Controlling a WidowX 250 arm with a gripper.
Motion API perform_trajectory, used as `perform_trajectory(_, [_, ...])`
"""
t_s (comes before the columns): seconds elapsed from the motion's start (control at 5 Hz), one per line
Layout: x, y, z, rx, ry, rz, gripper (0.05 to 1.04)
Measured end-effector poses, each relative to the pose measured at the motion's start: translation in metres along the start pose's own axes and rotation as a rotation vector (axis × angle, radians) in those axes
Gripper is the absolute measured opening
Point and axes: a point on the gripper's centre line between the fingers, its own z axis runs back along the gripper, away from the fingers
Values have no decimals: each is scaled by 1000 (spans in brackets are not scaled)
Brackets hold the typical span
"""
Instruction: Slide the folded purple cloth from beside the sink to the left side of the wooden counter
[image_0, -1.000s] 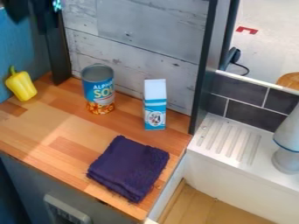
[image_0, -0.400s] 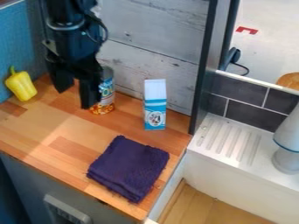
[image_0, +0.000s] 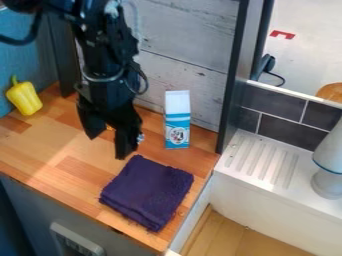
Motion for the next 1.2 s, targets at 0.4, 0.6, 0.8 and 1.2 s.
perform_trajectory(0.4, [16, -30, -40, -17, -20, 10, 1005])
perform_trajectory(0.6, [20, -35, -60, -30, -28, 3, 1005])
perform_trajectory(0.8, [21, -37, -72, -30, -43, -1, 1005])
perform_trajectory(1.2, [8, -34, -97, -61, -43, -9, 1005])
